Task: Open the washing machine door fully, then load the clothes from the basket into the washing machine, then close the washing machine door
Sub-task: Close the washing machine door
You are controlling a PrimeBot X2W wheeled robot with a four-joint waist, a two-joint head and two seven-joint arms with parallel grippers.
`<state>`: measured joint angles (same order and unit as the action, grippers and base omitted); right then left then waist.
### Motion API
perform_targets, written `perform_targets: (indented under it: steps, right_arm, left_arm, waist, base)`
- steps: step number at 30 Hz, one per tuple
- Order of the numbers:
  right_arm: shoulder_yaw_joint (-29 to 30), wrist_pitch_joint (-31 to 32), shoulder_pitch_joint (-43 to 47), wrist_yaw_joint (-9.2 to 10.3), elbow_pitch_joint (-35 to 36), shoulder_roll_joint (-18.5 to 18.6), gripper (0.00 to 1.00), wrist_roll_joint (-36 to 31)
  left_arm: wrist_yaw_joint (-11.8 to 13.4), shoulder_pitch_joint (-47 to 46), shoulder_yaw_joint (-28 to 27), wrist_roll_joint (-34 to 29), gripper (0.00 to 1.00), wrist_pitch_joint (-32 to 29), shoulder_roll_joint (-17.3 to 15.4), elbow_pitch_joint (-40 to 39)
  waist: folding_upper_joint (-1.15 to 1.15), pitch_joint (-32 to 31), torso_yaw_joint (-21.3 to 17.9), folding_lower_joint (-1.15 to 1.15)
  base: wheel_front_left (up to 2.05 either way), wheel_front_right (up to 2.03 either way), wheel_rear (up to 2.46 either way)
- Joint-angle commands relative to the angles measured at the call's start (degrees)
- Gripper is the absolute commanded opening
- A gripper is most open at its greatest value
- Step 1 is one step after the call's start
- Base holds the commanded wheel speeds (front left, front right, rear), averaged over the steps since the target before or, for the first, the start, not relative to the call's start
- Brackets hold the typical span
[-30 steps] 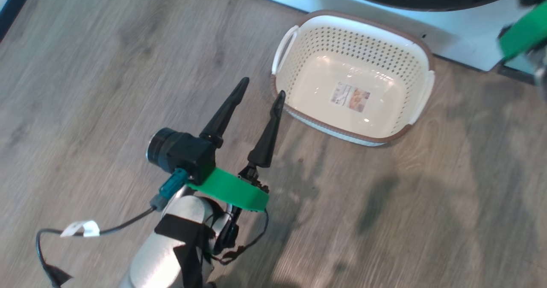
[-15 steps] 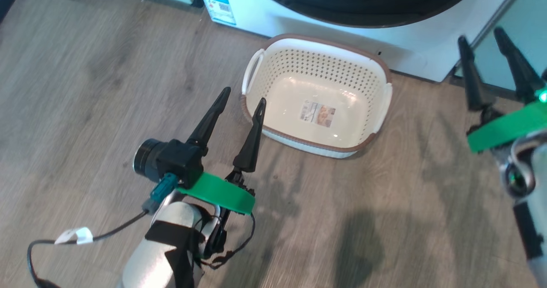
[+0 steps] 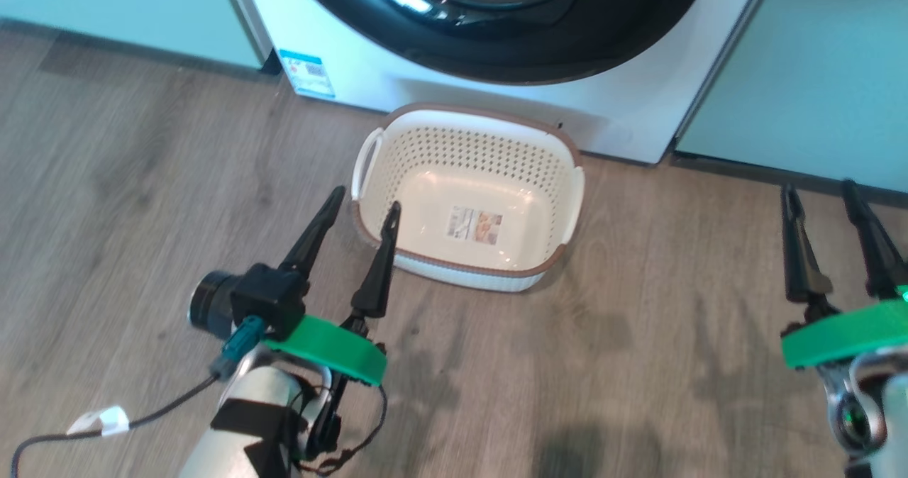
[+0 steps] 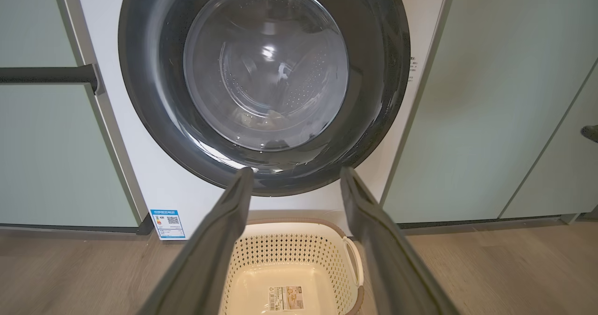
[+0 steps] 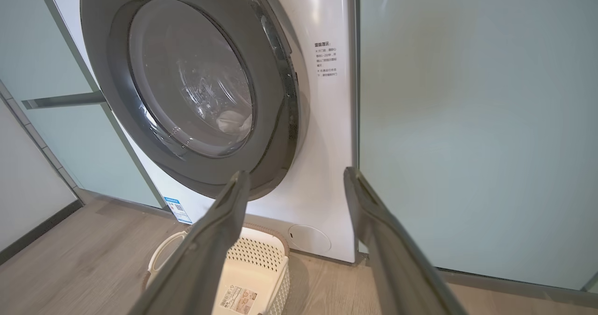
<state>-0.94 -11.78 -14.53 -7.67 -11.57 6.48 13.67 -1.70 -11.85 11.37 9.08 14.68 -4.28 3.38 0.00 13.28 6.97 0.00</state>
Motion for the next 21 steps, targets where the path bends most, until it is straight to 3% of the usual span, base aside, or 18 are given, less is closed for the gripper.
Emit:
perform_targets:
  steps: [1,9,21]
  right_arm:
    - [0.2,0.8,1.0,0.19,4.0,-0.7,1.0,-0.9]
    - [4.0,4.3,10.4,0.19,12.1,-2.5,1.0,-2.7]
    - [3.1,7.6,17.9,0.19,19.2,-3.4,1.0,-3.5]
  left_arm:
    - [0.5,-0.1,-2.4,0.1,1.0,0.3,-1.6,-1.5]
    - [1.5,3.2,-3.4,1.1,1.0,-0.6,-2.4,-1.9]
    - [2.8,6.7,-4.1,2.0,1.0,-2.1,-3.1,-3.9]
  waist:
    - [0.0,-1.5,-1.5,0.0]
    - [0.0,-5.0,-4.0,0.0]
    - [0.0,-7.6,-7.2,0.0]
  base:
    - [0.0,0.0,0.0]
    - [0.0,0.0,0.0]
    - [0.0,0.0,0.0]
